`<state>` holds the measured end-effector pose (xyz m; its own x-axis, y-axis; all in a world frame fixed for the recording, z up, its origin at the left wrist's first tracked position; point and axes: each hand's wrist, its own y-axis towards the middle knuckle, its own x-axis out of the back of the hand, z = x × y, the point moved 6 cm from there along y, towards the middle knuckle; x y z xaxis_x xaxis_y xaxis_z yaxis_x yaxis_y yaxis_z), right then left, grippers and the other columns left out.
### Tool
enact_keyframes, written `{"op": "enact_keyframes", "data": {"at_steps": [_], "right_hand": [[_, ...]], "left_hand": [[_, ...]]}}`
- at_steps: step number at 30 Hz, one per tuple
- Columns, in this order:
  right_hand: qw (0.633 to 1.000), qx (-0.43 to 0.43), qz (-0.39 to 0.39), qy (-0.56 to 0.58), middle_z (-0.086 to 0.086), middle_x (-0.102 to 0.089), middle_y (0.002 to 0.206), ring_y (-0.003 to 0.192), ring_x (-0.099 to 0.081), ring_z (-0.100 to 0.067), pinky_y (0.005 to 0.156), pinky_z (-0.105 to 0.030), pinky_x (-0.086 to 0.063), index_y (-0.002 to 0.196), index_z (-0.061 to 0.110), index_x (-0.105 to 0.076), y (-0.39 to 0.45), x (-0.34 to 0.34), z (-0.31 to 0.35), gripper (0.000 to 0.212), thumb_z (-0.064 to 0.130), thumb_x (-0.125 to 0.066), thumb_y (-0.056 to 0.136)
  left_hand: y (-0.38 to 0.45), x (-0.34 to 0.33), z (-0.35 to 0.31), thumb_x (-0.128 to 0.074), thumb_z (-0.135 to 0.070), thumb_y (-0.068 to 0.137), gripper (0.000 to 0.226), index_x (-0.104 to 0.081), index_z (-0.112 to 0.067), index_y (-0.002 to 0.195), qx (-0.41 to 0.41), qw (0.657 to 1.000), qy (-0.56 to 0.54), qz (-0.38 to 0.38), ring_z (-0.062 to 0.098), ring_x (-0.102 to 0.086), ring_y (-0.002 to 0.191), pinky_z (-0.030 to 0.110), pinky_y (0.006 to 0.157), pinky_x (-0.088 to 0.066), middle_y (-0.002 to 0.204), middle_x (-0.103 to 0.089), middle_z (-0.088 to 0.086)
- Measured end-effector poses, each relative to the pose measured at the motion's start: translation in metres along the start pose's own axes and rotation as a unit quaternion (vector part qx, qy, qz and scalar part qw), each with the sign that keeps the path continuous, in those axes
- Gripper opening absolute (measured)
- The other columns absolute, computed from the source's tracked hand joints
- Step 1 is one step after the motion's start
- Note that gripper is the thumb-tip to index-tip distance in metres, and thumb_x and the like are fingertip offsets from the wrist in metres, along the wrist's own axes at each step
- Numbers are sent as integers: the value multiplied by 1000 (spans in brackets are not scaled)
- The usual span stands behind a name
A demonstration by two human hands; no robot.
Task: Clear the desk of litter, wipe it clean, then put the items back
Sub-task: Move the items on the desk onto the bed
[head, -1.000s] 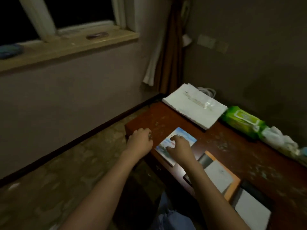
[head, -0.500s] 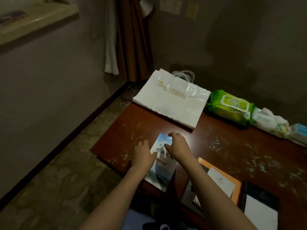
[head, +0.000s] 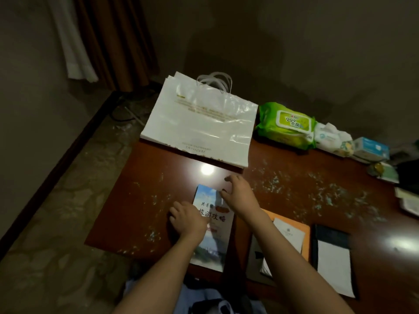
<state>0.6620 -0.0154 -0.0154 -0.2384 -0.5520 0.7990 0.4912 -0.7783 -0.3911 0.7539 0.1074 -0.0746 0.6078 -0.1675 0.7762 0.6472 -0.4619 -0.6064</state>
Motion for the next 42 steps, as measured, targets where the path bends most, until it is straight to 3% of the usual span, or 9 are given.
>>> {"op": "enact_keyframes", "data": {"at_steps": [3,6,8,10,15,24,30,35,42], "right_hand": [[1000,-14,-15,8,-8,-49,133,116,-50,-20,90,-24,-40,132,10,-49,11,2,5,46,23,-63,90],[998,-22,-34,48,-9,-53,129,117,-51,-23,95,-30,-44,129,9,-51,28,9,14,46,23,-65,88],[997,-18,-52,53,-11,-53,126,117,-51,-26,97,-36,-45,130,8,-50,42,15,20,46,23,-64,88],[997,-8,-67,29,-13,-51,128,118,-46,-28,98,-37,-42,132,8,-47,59,20,27,48,24,-62,90],[992,42,-7,-119,-16,-41,136,121,-40,-34,98,-41,-38,138,10,-37,103,-1,50,61,31,-63,87],[949,122,13,-292,-16,-41,129,110,-43,-38,87,-41,-39,131,6,-36,146,-37,68,47,10,-53,87],[955,132,-4,-267,-13,-49,118,103,-48,-33,69,-33,-34,121,7,-45,165,-24,70,28,3,-42,93],[960,143,17,-239,-12,-58,100,92,-58,-31,64,-32,-38,99,8,-55,178,10,78,17,5,-41,90],[971,155,-137,-115,-13,-63,111,103,-58,-35,77,-36,-46,111,11,-63,157,135,134,29,9,-52,85]], "left_hand": [[9,1,3,-76,-43,76,56,-54,-6,112,7,992,-106,65,26,-57,103,34,78,-47,115,-55,11],[15,5,1,-71,-12,84,26,-61,3,103,62,891,-414,177,20,-63,69,26,51,-45,85,-66,11],[24,22,5,-64,0,86,20,-61,3,105,79,835,-497,221,25,-66,75,30,55,-51,89,-68,14],[33,49,14,-60,4,87,16,-61,-3,101,64,818,-528,220,28,-67,81,36,62,-53,98,-68,16],[57,104,64,-57,4,89,20,-61,-4,107,82,811,-574,83,33,-66,85,40,74,-54,95,-66,17],[70,123,81,-54,2,92,23,-58,-8,113,99,777,-620,53,29,-65,88,36,70,-52,106,-65,14],[72,127,72,-55,1,92,21,-58,-7,110,116,773,-622,44,26,-65,82,34,63,-51,93,-67,9],[70,132,71,-56,-3,92,17,-59,-9,108,124,778,-615,41,28,-68,83,38,69,-54,94,-69,10],[46,174,67,-57,-8,92,9,-61,-13,98,98,779,-618,37,31,-69,85,47,81,-55,97,-71,12]]}}
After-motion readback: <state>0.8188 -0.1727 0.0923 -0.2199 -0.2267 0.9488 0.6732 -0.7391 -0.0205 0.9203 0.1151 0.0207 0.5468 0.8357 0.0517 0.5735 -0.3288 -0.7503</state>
